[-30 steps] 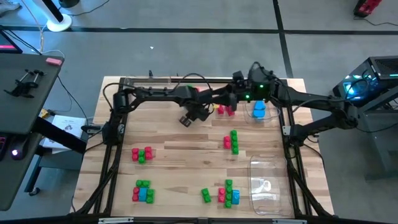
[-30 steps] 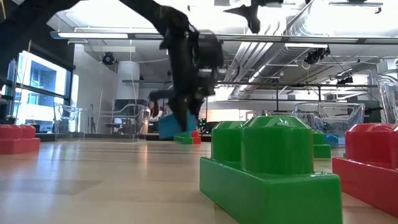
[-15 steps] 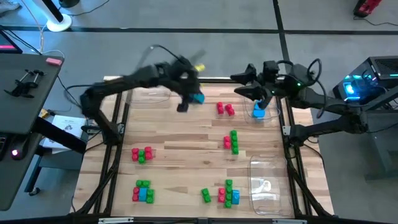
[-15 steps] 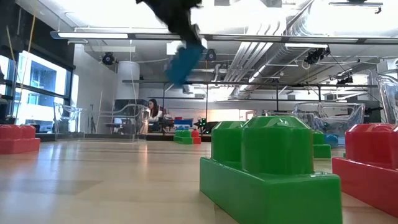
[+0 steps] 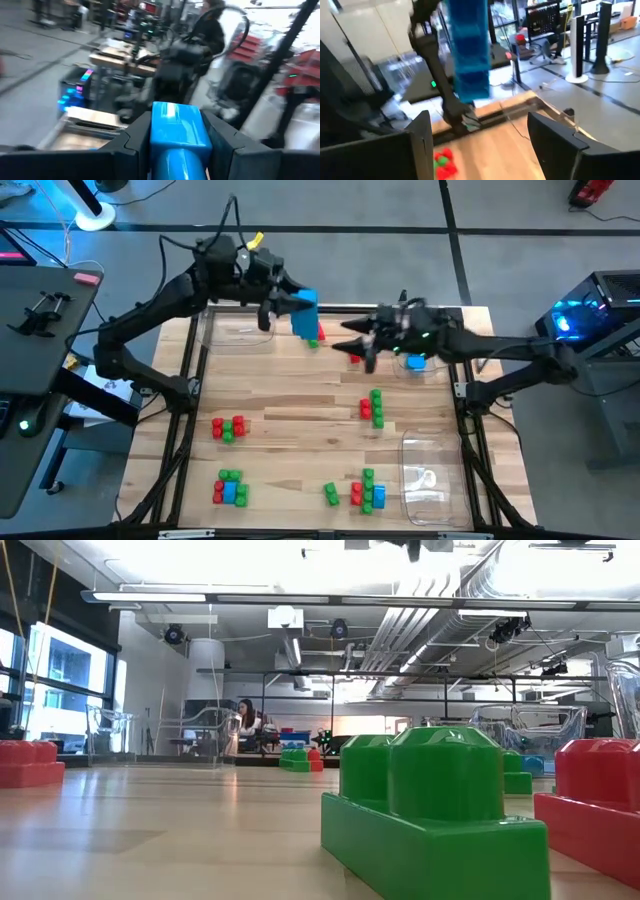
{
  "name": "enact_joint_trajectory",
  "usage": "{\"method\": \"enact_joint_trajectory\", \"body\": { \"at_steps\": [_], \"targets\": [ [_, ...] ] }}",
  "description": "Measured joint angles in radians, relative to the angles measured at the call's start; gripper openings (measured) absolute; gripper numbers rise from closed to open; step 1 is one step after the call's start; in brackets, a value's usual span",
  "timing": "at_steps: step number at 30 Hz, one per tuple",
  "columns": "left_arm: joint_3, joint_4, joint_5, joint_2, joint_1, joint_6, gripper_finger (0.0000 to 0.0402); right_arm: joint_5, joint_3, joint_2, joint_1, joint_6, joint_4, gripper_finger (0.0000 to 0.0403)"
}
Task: Sort blocks
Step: Put the blue game piece into the top right transparent bin
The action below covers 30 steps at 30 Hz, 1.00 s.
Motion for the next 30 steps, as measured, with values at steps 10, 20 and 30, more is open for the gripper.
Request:
{"method": "enact_joint_trajectory", "body": {
  "at_steps": [10, 20, 30],
  "targets": [
    [-0.002, 0.051, -0.023, 0.012, -0.05, 0.042, 0.0115, 0.061, 0.001, 0.055, 0.029, 0.014, 0.007, 0.0214],
    [-0.002, 0.114, -0.098, 0.1, -0.108, 0.075, 0.0115, 0.078, 0.078, 0.082, 0.025, -0.047, -0.037, 0.0214],
    [-0.002, 0.232, -0.058, 0.14, -0.124, 0.029, 0.0115, 0.025, 0.079, 0.079, 0.014, -0.046, -0.034, 0.0214]
  ]
}}
